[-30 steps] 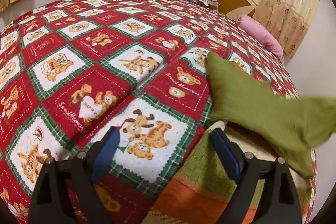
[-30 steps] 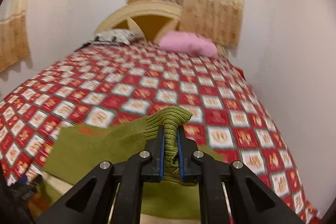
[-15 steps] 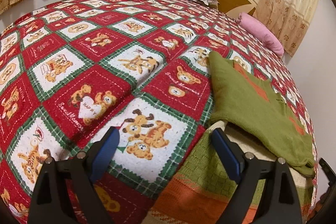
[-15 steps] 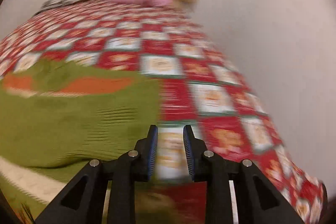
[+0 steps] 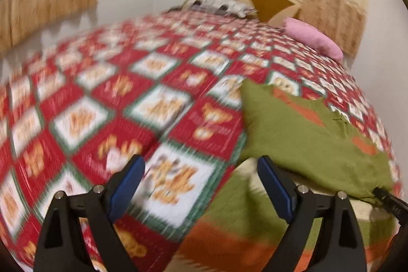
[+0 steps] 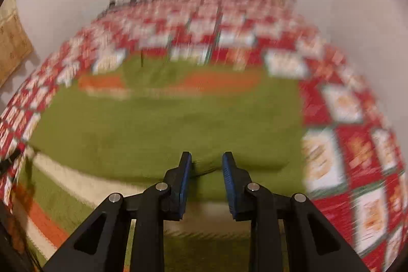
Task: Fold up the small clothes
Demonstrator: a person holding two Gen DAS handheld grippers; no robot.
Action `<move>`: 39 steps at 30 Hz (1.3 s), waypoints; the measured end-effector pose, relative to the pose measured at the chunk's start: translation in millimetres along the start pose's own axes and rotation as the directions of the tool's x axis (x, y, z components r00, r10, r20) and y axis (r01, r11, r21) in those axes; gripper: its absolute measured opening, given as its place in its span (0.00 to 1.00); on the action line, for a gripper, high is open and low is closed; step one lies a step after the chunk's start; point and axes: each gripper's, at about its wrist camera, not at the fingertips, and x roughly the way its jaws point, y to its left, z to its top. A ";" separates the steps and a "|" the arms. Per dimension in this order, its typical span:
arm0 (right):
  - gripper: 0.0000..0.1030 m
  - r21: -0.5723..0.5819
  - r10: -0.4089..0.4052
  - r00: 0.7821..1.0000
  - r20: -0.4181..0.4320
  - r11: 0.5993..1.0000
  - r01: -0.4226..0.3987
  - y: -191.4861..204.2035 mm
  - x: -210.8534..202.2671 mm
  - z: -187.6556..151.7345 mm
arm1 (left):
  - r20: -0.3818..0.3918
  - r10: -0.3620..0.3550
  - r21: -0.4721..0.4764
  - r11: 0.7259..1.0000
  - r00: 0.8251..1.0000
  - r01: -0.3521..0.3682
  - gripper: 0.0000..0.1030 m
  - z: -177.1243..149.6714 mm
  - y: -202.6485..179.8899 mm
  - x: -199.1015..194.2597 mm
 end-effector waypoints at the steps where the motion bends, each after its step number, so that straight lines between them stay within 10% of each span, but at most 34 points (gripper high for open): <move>1: 0.25 -0.007 0.000 1.000 0.012 1.000 0.000 -0.2 -1.8 -1.2 | -0.004 -0.013 0.037 0.999 1.000 0.014 0.90 7.0 -12.6 2.5; 9: 0.31 0.019 0.066 0.998 -0.009 0.998 -0.066 -18.8 -13.0 -9.1 | -0.144 0.123 0.127 0.986 0.982 -0.105 0.91 21.5 -35.9 68.8; 17: 0.36 -0.064 -0.031 0.999 -0.011 0.997 0.030 -4.2 -17.6 -15.5 | -0.201 0.087 0.050 0.996 0.976 -0.079 1.00 20.3 -14.1 75.6; 28: 0.41 -0.090 -0.038 0.984 0.177 0.994 0.054 -1.8 -133.9 -89.0 | -0.002 -0.007 0.306 0.952 1.000 0.008 1.00 -19.5 -18.4 -27.0; 39: 0.41 -0.059 -0.031 0.984 0.175 0.997 0.042 -11.7 -184.6 -140.8 | -0.054 -0.091 0.386 0.916 0.994 0.105 1.00 -54.5 -19.1 -70.7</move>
